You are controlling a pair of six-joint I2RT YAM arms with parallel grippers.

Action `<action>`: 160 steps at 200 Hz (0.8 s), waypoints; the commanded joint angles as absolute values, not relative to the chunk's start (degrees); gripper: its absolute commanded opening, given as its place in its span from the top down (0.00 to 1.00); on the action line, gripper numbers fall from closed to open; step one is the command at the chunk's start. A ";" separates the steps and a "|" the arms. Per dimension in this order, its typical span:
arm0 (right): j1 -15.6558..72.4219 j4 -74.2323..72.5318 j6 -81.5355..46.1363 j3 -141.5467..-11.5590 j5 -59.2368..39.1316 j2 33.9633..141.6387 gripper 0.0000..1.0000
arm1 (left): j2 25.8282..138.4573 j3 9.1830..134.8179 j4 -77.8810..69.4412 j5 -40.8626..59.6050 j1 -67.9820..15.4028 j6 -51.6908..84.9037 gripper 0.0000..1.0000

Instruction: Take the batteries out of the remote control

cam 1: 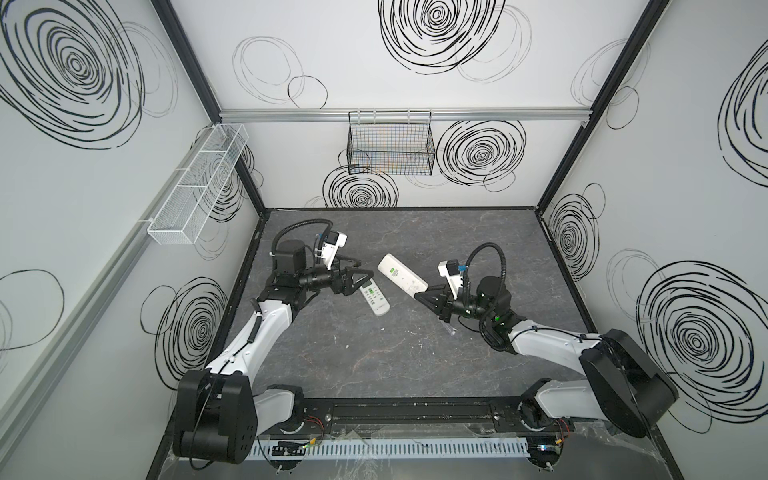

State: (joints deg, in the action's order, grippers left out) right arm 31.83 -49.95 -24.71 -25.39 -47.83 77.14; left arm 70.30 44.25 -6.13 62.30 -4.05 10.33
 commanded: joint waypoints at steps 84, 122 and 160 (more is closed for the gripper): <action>34.10 -53.42 -33.14 -30.44 -60.89 81.00 1.00 | 72.67 36.60 -33.22 69.69 -7.58 30.78 0.03; 34.07 -53.79 -34.89 -31.05 -61.92 81.54 1.00 | 72.95 36.27 -31.05 69.46 -9.42 28.78 0.09; 33.73 -56.62 -38.37 -31.60 -63.37 83.29 1.00 | 73.12 36.38 -28.93 68.63 -10.17 28.00 0.25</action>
